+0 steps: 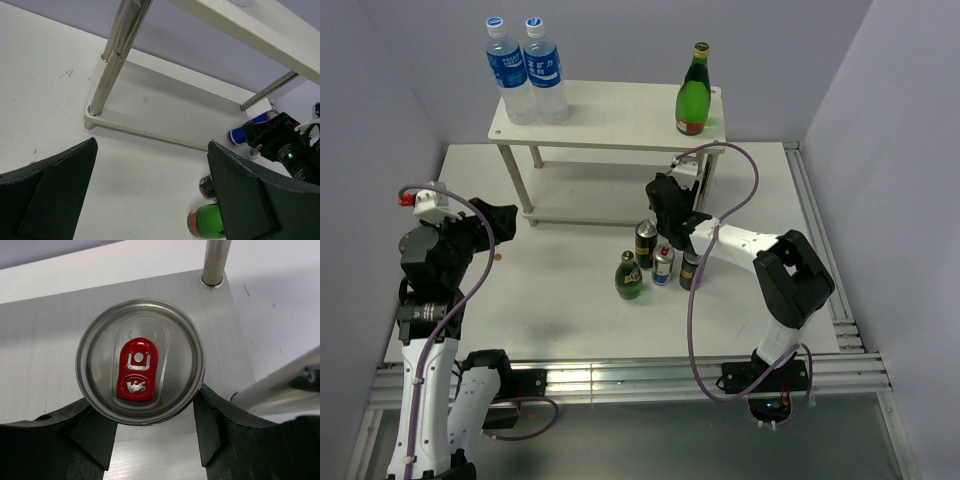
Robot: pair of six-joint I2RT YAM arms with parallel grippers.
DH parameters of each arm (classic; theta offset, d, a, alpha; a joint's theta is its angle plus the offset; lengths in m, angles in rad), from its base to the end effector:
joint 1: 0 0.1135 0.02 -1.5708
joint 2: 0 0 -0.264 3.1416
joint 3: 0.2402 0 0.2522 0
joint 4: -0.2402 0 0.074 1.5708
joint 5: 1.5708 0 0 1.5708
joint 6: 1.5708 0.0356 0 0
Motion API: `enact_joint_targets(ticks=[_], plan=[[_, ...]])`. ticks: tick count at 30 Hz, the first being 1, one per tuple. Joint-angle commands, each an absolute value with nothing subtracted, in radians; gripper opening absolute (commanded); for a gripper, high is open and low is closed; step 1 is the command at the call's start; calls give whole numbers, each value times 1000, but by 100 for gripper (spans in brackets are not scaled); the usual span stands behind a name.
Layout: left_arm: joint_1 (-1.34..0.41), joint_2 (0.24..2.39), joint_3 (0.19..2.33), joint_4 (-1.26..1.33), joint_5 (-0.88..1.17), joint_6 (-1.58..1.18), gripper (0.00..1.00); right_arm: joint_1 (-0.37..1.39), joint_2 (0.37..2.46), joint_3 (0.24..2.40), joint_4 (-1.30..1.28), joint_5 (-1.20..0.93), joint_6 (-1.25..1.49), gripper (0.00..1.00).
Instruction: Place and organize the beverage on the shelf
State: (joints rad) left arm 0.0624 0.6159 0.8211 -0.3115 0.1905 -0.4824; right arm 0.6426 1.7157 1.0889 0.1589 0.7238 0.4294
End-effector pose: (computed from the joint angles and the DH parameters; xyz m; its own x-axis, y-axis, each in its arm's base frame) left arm 0.1406 0.0020 0.3631 -0.1526 -0.4659 -0.8716 0.0631 0.8755 -0.4791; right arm 0.3196 0.2098 0.2342 -0.3182 0.1515 -0.9358 0.1723 0.9800 0.1000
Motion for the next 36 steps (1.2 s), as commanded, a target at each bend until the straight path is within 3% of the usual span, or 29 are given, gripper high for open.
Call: enact_joint_targets(ticks=[1,7,10,11,12,14,17,36], plan=[[67,601,816,-268,213,-465,99,632,1735,1169,259,801,445,0],[67,600,816,-268,213,-463,99,630,1782,1221,233,834,453,0],[67,600,815,-270,213,-463,99,629,1793,1224,236,841,451,37],[67,601,816,-270,213,-463,99,629,1795,1223,238,841,451,56],[67,600,816,-268,212,-463,99,627,1796,1223,241,841,448,65],[68,600,816,-268,212,-463,99,627,1801,1229,233,844,449,83],[68,600,816,-268,210,-463,99,629,1805,1233,222,845,456,96],[74,598,816,-268,209,-466,99,673,1557,1080,88,793,548,99]])
